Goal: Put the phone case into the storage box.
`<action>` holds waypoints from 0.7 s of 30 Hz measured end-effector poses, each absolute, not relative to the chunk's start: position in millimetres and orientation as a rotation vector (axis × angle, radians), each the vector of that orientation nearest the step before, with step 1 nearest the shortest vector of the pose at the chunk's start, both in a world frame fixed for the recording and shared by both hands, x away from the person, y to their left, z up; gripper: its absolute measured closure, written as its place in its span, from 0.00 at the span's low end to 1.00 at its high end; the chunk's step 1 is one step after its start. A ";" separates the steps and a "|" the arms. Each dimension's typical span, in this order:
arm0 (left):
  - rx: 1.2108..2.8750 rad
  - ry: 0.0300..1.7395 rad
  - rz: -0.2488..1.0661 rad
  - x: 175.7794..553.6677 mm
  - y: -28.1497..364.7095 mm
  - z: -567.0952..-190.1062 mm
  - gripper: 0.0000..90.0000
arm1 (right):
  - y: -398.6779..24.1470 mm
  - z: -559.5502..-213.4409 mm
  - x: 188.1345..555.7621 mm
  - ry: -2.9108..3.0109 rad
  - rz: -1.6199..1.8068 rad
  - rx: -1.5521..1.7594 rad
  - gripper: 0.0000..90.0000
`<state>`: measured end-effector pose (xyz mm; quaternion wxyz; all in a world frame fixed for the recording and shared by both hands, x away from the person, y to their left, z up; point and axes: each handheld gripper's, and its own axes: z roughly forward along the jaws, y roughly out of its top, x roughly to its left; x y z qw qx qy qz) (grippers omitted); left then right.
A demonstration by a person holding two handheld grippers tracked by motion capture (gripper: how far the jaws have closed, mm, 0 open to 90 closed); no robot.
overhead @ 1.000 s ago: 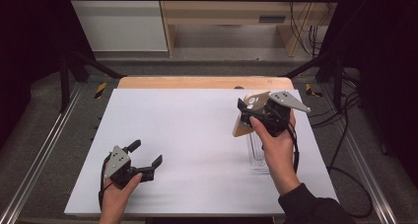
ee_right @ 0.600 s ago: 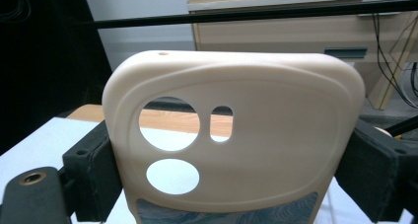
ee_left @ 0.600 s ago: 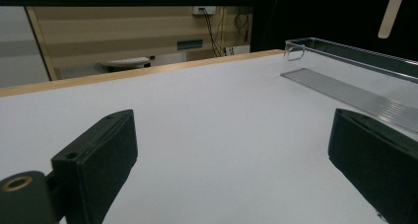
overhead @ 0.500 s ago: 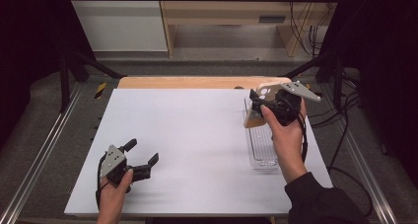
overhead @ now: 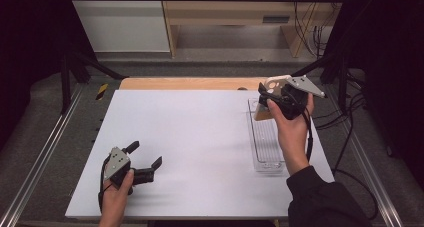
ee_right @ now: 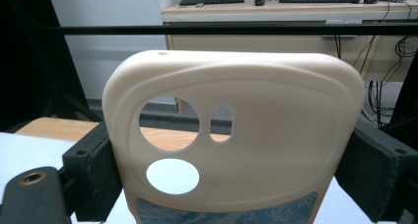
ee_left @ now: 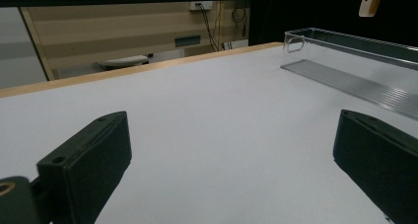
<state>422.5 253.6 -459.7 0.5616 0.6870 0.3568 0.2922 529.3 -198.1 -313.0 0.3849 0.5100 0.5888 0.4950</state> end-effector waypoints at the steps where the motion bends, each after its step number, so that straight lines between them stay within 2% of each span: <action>1: 1.618 0.842 0.688 422.7 253.5 -459.9 0.01 | -199.0 -313.2 532.2 1.489 1.264 1.303 0.13; 11: 1.624 0.835 0.704 423.6 252.6 -459.9 0.01 | -204.6 -314.6 560.4 1.460 1.274 1.363 0.13; 21: 1.624 0.836 0.710 425.6 254.6 -461.9 0.02 | -205.8 -316.4 564.3 1.450 1.262 1.357 0.13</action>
